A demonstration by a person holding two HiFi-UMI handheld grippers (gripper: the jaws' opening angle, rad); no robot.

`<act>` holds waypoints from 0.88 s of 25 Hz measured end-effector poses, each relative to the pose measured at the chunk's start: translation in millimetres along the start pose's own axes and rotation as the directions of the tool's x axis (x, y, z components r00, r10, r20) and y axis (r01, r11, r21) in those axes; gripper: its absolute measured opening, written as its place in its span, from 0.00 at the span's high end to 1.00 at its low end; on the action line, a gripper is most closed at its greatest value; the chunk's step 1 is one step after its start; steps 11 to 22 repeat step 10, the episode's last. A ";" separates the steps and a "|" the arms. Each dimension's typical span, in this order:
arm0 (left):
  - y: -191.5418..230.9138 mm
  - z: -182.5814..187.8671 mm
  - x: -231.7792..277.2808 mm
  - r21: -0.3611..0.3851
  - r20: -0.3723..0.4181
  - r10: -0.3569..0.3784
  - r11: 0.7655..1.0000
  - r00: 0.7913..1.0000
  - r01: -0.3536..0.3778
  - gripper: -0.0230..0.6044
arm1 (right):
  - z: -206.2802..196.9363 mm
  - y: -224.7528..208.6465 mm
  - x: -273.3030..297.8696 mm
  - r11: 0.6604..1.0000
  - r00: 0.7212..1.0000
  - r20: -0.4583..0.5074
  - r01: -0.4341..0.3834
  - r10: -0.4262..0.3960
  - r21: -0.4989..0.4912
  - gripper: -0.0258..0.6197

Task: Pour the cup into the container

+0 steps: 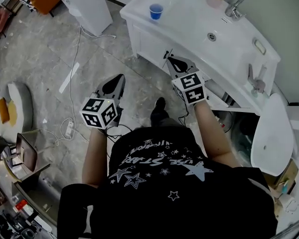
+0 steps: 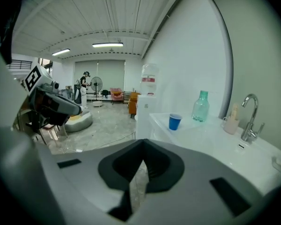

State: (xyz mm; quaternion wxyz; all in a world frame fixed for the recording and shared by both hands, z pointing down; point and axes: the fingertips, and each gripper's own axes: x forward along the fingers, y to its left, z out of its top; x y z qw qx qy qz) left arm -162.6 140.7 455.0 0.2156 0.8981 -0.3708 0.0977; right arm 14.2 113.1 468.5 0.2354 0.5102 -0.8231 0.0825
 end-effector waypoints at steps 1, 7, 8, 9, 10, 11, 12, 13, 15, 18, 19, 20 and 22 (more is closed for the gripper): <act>-1.5 -2.7 -8.1 0.004 0.002 -0.003 1.000 1.000 0.003 0.94 | -1.5 8.5 -5.2 1.000 1.000 0.001 0.000 0.000 0.007 0.95; -15.6 -24.9 -51.3 0.001 0.013 -0.013 1.000 1.000 0.013 0.94 | -16.7 55.2 -33.9 1.000 1.000 0.005 -0.013 0.013 0.018 0.95; -19.4 -31.0 -57.8 -0.002 0.010 -0.017 1.000 1.000 0.017 0.94 | -19.9 61.5 -38.8 1.000 1.000 0.004 -0.015 0.015 0.019 0.95; -23.1 -37.2 -64.5 -0.005 0.007 -0.019 1.000 1.000 0.019 0.94 | -23.2 67.9 -43.5 1.000 1.000 0.002 -0.016 0.016 0.021 0.95; -26.6 -43.5 -71.4 -0.009 0.004 -0.022 1.000 1.000 0.022 0.94 | -26.3 74.4 -48.2 1.000 1.000 0.000 -0.019 0.019 0.022 0.95; -26.6 -43.5 -71.4 -0.009 0.004 -0.022 1.000 1.000 0.022 0.94 | -26.3 74.4 -48.2 1.000 1.000 0.000 -0.019 0.019 0.022 0.95; -26.6 -43.5 -71.4 -0.009 0.004 -0.022 1.000 1.000 0.022 0.94 | -26.3 74.4 -48.2 1.000 1.000 0.000 -0.019 0.019 0.022 0.95; -26.6 -43.5 -71.4 -0.009 0.004 -0.022 1.000 1.000 0.022 0.94 | -26.3 74.4 -48.2 1.000 1.000 0.000 -0.019 0.019 0.022 0.95; -26.6 -43.5 -71.4 -0.009 0.004 -0.022 1.000 1.000 0.022 0.94 | -26.3 74.4 -48.2 1.000 1.000 0.000 -0.019 0.019 0.022 0.95; -26.6 -43.5 -71.4 -0.009 0.004 -0.022 1.000 1.000 0.022 0.94 | -26.3 74.4 -48.2 1.000 1.000 0.000 -0.019 0.019 0.022 0.95; -26.6 -43.5 -71.4 -0.009 0.004 -0.022 1.000 1.000 0.022 0.94 | -26.3 74.4 -48.2 1.000 1.000 0.000 -0.019 0.019 0.022 0.95; -26.6 -43.5 -71.4 -0.009 0.004 -0.022 1.000 1.000 0.022 0.94 | -26.3 74.4 -48.2 1.000 1.000 0.000 -0.019 0.019 0.022 0.95; -26.6 -43.5 -71.4 -0.009 0.004 -0.022 1.000 1.000 0.022 0.94 | -26.3 74.4 -48.2 1.000 1.000 0.000 -0.019 0.019 0.022 0.95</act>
